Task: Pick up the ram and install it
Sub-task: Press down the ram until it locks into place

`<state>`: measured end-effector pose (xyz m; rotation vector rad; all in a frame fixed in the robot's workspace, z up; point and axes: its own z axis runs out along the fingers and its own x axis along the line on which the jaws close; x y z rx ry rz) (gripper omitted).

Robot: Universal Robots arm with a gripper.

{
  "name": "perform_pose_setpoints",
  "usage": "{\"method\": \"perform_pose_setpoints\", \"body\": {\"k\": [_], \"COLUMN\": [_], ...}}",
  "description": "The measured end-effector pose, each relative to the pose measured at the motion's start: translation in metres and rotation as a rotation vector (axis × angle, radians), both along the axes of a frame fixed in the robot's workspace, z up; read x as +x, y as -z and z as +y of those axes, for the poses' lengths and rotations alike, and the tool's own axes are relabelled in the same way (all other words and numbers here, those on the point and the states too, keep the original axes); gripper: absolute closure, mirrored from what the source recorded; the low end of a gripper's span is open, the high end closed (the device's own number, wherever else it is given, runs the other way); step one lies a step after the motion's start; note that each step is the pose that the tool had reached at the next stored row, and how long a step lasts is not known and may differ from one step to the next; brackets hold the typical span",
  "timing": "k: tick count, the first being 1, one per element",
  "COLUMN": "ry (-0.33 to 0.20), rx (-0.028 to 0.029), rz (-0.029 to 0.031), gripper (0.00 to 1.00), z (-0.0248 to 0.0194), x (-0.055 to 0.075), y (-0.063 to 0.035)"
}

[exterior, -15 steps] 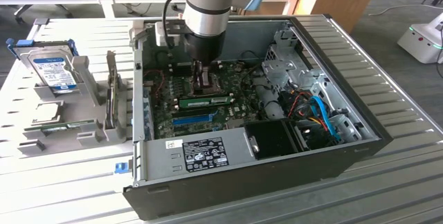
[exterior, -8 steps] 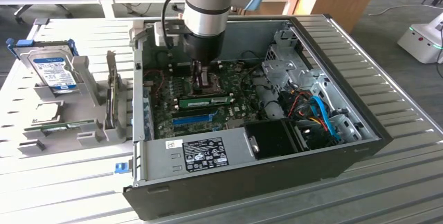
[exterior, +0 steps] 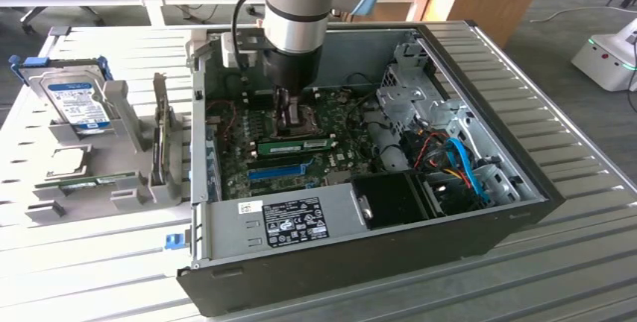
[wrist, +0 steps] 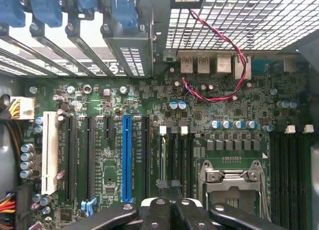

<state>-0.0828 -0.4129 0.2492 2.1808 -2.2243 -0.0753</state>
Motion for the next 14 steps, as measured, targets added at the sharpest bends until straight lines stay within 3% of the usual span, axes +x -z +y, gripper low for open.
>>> {"method": "perform_pose_setpoints", "body": {"k": [14], "ry": [0.0], "rx": [0.0], "rz": [0.0001], "gripper": [0.89], "z": [-0.0001], "x": [0.0], "y": [0.0156]}}
